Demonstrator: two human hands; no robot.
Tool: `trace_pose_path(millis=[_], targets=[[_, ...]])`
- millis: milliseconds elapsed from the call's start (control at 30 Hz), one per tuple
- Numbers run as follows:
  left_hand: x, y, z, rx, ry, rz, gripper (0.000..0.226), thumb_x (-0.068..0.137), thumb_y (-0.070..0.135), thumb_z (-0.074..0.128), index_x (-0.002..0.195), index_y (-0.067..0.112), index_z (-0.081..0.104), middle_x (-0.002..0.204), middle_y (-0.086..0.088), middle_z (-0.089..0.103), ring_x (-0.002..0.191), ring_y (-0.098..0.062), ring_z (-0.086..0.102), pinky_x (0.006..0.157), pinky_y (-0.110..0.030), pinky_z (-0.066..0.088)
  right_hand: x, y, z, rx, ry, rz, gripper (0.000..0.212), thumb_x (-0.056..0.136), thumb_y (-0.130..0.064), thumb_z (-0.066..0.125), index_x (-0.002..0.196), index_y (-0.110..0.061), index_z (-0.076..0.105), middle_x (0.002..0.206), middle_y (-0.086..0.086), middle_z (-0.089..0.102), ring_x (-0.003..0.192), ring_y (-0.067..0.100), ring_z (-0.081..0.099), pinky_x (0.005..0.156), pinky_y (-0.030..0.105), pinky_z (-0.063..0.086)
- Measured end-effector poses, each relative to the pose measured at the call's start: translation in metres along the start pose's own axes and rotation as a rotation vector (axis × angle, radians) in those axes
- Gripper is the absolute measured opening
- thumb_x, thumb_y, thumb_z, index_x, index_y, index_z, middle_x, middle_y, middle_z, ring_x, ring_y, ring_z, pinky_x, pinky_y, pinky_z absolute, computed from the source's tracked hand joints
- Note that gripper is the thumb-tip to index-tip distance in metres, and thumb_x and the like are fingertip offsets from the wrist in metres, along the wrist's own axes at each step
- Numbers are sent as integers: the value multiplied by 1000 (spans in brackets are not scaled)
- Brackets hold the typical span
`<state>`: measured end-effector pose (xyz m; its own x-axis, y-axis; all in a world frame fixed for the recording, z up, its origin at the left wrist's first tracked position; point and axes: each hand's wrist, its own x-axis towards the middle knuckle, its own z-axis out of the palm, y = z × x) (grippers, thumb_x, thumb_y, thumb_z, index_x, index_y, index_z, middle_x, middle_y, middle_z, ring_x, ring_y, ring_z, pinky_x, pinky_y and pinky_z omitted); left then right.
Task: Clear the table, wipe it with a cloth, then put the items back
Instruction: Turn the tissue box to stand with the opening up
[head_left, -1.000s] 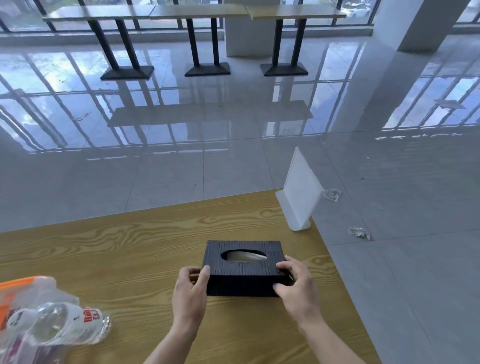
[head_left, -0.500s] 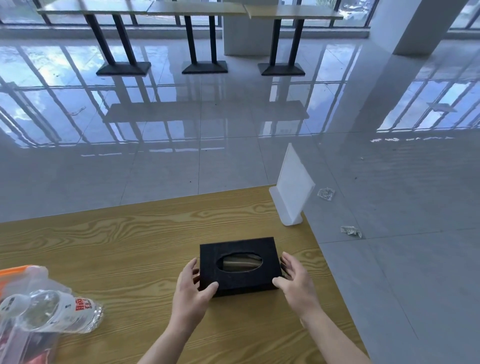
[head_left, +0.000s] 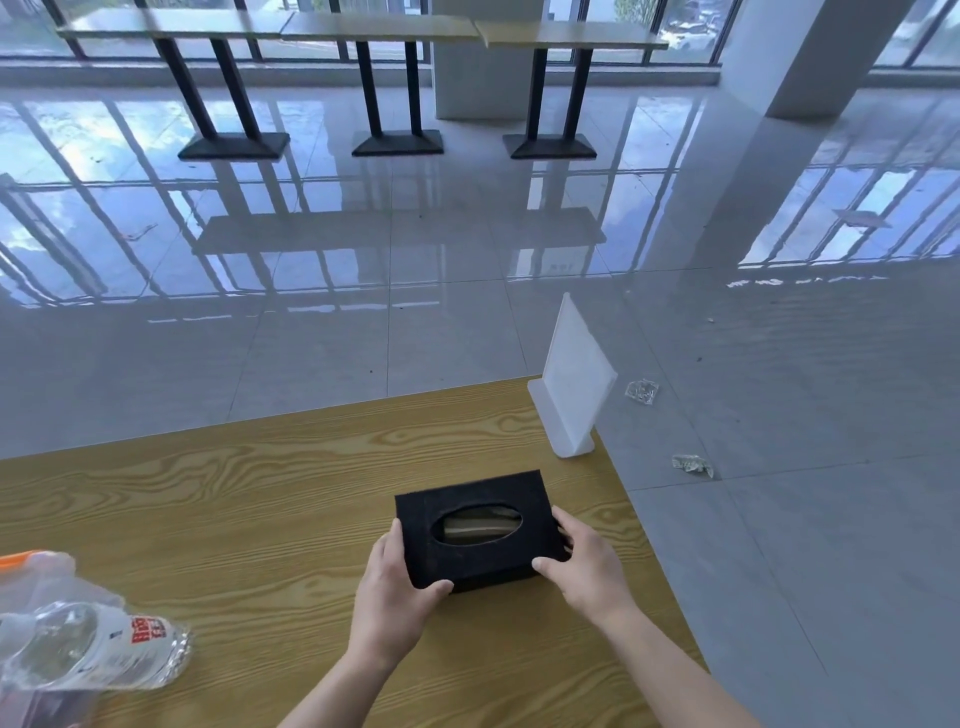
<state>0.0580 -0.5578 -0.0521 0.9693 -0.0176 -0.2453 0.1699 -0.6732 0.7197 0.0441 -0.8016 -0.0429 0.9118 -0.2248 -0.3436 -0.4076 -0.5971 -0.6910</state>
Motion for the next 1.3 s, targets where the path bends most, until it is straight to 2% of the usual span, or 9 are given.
trace_pose_path(millis=[100, 233, 367, 700, 933, 1033, 1133, 1200, 1300], targets=[[7, 8, 0, 71, 11, 33, 99, 77, 34, 81, 153, 16, 21, 150, -1, 38, 134, -19, 42, 106, -33, 41, 3, -2, -1, -30, 22, -8, 79, 85, -25, 76, 151, -22, 33, 149, -3, 46, 135, 15, 46, 110, 31, 40], [18, 18, 1, 228, 27, 128, 93, 87, 32, 72, 155, 10, 13, 163, -7, 10, 149, -21, 17, 115, -31, 27, 13, -7, -3, -55, 40, -34, 76, 87, -24, 73, 151, -19, 32, 152, 0, 42, 138, 17, 41, 113, 33, 37], [34, 27, 3, 315, 13, 174, 84, 90, 34, 67, 154, 10, 17, 162, -15, 15, 149, -25, 17, 118, -32, 22, 31, -16, -10, -137, 51, -77, 71, 89, -22, 71, 150, -15, 35, 152, 1, 42, 141, 16, 38, 113, 28, 31], [74, 43, 4, 370, -18, 182, 64, 93, 35, 64, 146, 10, 38, 160, -21, 14, 147, -28, 22, 115, -32, 29, 77, -32, -23, -232, 34, -90, 68, 90, -23, 70, 149, -12, 37, 151, 5, 44, 140, 21, 40, 113, 32, 34], [103, 46, 2, 380, -8, 191, 61, 91, 34, 67, 142, 9, 45, 159, -22, 17, 145, -31, 27, 112, -36, 34, 104, -44, -28, -255, 27, -93, 66, 90, -24, 70, 147, -9, 40, 149, 7, 47, 138, 22, 42, 111, 32, 34], [112, 48, 2, 380, -4, 191, 61, 91, 34, 67, 142, 8, 45, 159, -23, 18, 145, -32, 28, 112, -37, 34, 113, -49, -32, -274, 21, -99, 56, 90, -22, 71, 139, -6, 49, 138, 9, 57, 129, 26, 51, 105, 33, 40], [121, 51, 1, 373, 4, 186, 62, 90, 33, 68, 141, 8, 45, 158, -24, 19, 144, -33, 29, 111, -38, 36, 124, -52, -35, -285, 13, -108, 36, 86, -24, 74, 118, -11, 62, 108, 7, 70, 99, 25, 65, 89, 36, 53], [124, 52, 1, 373, 5, 177, 63, 90, 33, 68, 142, 8, 45, 159, -23, 18, 144, -33, 30, 110, -39, 37, 131, -51, -37, -297, 11, -111, 25, 84, -27, 75, 100, -13, 62, 87, 5, 70, 82, 24, 65, 75, 38, 56], [129, 53, 0, 369, 5, 168, 62, 89, 33, 69, 142, 8, 46, 159, -22, 19, 142, -34, 32, 108, -40, 39, 137, -55, -40, -301, 11, -96, 38, 82, -28, 77, 114, -11, 65, 92, 8, 72, 87, 25, 66, 75, 32, 50]])
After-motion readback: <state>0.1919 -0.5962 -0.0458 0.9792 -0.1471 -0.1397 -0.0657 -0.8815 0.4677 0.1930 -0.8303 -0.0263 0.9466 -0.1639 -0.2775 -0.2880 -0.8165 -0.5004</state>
